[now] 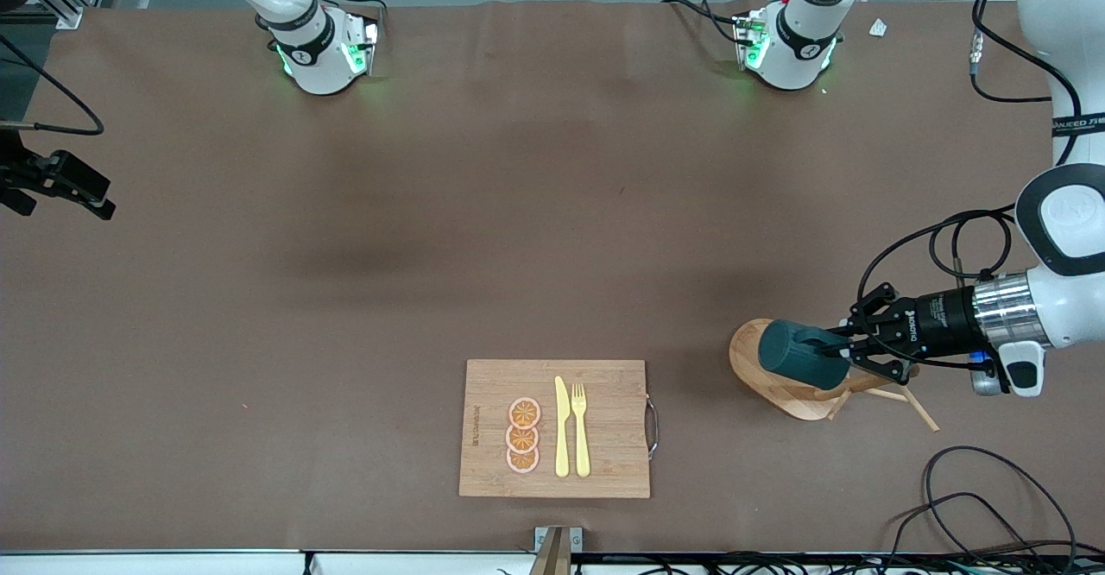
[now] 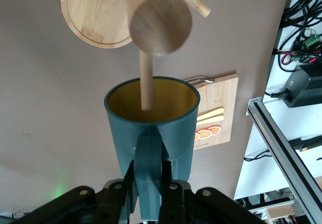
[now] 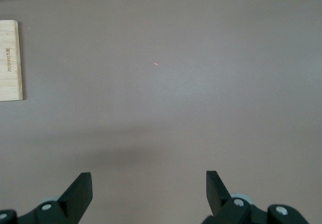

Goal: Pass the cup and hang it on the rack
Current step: 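Lower the mug onto the rack peg with the left gripper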

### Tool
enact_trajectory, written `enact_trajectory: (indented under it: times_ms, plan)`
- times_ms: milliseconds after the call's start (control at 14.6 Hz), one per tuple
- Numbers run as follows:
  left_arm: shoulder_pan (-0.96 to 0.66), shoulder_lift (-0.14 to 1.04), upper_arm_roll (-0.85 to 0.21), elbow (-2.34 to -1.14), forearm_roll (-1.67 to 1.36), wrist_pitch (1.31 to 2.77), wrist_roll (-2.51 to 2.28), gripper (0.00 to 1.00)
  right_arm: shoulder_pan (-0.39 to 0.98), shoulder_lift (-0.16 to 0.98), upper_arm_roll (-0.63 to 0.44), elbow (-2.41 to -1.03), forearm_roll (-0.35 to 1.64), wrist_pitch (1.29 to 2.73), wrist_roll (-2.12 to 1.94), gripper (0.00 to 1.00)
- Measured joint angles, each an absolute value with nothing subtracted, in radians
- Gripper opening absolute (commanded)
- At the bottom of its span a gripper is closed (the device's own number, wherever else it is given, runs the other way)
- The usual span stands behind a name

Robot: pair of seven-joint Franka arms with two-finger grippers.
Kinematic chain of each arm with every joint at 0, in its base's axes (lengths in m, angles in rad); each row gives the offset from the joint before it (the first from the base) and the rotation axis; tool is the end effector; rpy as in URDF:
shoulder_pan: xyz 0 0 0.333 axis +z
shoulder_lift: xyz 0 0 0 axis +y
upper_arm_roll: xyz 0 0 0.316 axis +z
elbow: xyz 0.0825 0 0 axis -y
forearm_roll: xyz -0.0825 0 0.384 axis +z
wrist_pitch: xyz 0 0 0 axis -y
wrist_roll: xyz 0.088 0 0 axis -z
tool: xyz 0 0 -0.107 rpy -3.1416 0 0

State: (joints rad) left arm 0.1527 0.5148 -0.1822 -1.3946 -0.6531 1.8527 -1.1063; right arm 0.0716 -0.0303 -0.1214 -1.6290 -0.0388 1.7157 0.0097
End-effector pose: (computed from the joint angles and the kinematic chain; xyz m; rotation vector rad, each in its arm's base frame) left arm 0.7032 -0.0435 0.4300 1.9962 1.5248 -0.5555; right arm 0.5581 -0.0325 0.6270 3.0978 -0.0872 0.1800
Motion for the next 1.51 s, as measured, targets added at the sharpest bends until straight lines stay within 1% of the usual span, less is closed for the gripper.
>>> enact_trajectory:
  times_ms: [548, 684, 753, 821, 958, 1027, 1095, 1506]
  plan:
    - [0.219, 0.531, -0.180, -1.395, -0.651, 1.844, -1.120, 0.02, 0.072, -0.030, -0.122, -1.629, -0.039, 1.716, 0.010, 1.00]
    - [0.220, 0.539, -0.180, -1.395, -0.651, 1.844, -1.120, 0.04, 0.072, -0.030, -0.122, -1.629, -0.039, 1.716, 0.010, 1.00]
    - [0.220, 0.543, -0.180, -1.395, -0.651, 1.844, -1.120, 0.07, 0.072, -0.030, -0.122, -1.629, -0.039, 1.716, 0.010, 1.00]
    - [0.220, 0.548, -0.180, -1.395, -0.651, 1.844, -1.120, 0.15, 0.072, -0.030, -0.122, -1.629, -0.039, 1.716, 0.010, 1.00]
    - [0.220, 0.554, -0.180, -1.395, -0.651, 1.844, -1.120, 0.80, 0.072, -0.030, -0.122, -1.629, -0.039, 1.715, 0.010, 1.00]
    - [0.221, 0.555, -0.180, -1.395, -0.651, 1.844, -1.121, 0.95, 0.072, -0.030, -0.122, -1.629, -0.039, 1.715, 0.010, 1.00]
    - [0.222, 0.555, -0.180, -1.395, -0.651, 1.845, -1.123, 1.00, 0.072, -0.030, -0.123, -1.629, -0.039, 1.715, 0.010, 1.00]
    - [0.222, 0.538, -0.196, -1.368, -0.650, 1.829, -1.123, 1.00, 0.072, -0.030, -0.123, -1.629, -0.039, 1.719, 0.010, 1.00]
